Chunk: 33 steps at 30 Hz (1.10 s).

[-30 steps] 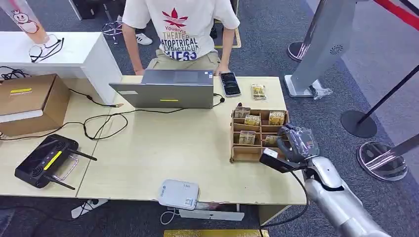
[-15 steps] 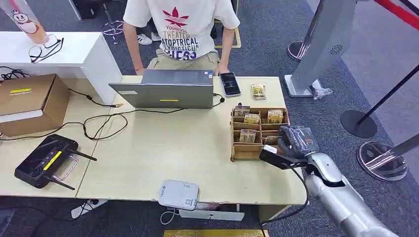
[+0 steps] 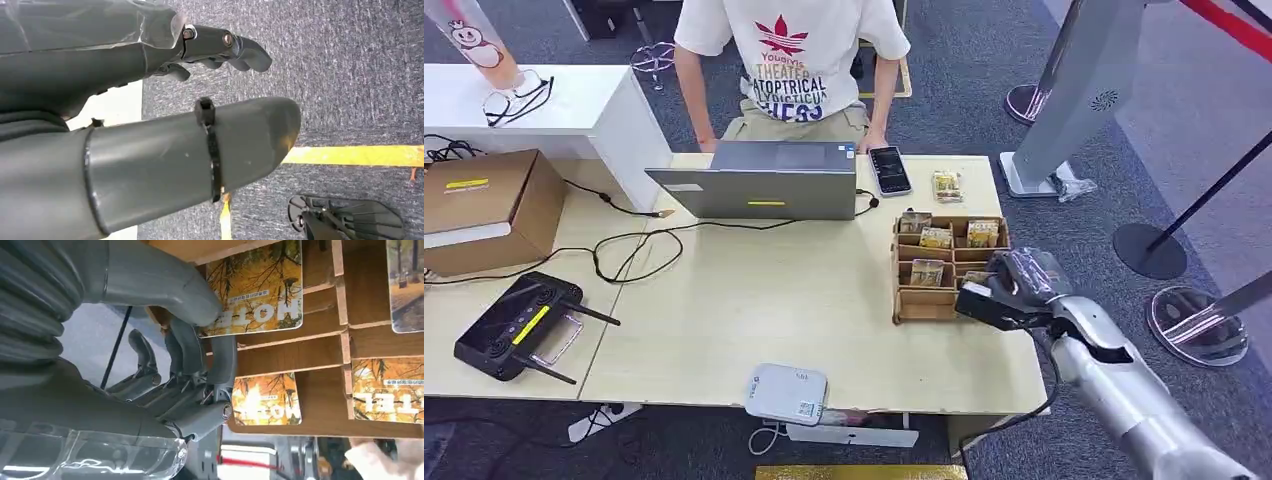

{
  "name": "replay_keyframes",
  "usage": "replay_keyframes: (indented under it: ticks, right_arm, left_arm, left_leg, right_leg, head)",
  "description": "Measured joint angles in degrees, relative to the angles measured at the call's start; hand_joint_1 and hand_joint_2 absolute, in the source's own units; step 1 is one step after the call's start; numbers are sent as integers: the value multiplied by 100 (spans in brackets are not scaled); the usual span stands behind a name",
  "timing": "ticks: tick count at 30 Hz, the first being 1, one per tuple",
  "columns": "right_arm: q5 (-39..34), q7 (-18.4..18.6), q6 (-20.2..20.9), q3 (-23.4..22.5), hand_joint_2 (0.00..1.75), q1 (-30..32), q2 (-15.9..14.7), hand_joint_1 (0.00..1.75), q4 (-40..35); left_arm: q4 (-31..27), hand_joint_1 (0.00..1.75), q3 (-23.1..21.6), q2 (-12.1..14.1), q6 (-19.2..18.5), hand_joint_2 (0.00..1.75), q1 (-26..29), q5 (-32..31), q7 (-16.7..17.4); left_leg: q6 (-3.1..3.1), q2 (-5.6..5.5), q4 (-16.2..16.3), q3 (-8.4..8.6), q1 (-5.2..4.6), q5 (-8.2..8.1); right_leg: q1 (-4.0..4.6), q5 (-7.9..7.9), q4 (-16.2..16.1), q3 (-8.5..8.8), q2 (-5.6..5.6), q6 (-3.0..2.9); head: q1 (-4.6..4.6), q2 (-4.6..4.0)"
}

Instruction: Pass the card to the sensor for recognition and then transmit it.

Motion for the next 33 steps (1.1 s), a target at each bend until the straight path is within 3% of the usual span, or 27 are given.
replay_keyframes:
  ticks: [11, 19, 24, 33]
  right_arm:
    - [-127, 0, 550, -2, 175, -289, -221, 155, -63]
    - [-306, 11, 1377, 31, 175, -889, -546, 154, -360]
    - [-802, 20, 1924, 148, 175, -1508, -854, 154, -511]
    - [-1023, 74, 1939, 415, 175, -1928, -1127, 154, -623]
  left_arm:
    - [0, 0, 0, -2, 0, 0, -2, -2, -15]
    - [0, 0, 0, -28, 39, 0, -64, -2, 55]
    - [0, 0, 0, -52, 55, 0, -110, 2, 70]
    - [0, 0, 0, -81, 63, 0, -153, 9, 70]
  left_leg:
    - [0, -1, 1, -2, 0, 0]
    - [-2, 0, 1, -5, -2, 2]
    - [-1, -3, 2, -7, -4, 4]
    - [-1, -4, 2, -7, -3, 3]
  right_leg:
    - [0, 2, 0, -3, 0, -2]
    - [-1, 3, 0, -5, 2, -3]
    - [-3, 3, 0, -5, -4, -3]
    - [-2, 2, 0, -6, -3, -3]
  head:
    - [2, 0]
    - [0, 0]
    - [0, 0]
    - [0, 0]
